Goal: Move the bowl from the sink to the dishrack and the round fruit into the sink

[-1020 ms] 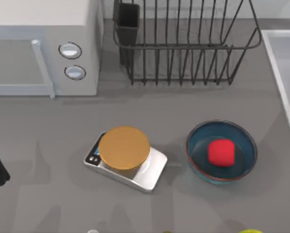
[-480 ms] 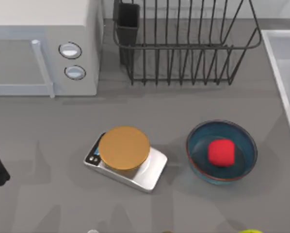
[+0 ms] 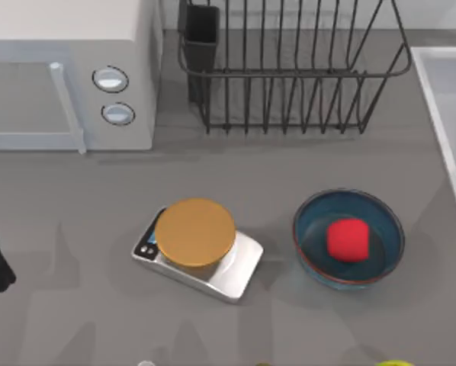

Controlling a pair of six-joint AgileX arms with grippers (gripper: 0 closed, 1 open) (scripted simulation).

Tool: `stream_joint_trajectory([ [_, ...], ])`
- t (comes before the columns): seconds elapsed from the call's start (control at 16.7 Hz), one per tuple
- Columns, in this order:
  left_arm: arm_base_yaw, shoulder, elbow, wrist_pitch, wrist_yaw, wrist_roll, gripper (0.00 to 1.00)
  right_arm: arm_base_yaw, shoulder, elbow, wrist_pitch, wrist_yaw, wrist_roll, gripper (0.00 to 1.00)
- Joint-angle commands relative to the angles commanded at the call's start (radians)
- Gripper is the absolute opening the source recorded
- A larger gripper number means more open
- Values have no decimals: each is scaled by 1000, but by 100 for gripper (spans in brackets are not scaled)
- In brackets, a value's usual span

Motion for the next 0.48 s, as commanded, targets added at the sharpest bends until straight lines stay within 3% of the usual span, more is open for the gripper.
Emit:
stream_joint_trajectory([
  [0.12,0,0,0,0,0,0,100,0,0,0,0,0,0,0],
  [0.48,0,0,0,0,0,0,100,0,0,0,0,0,0,0],
])
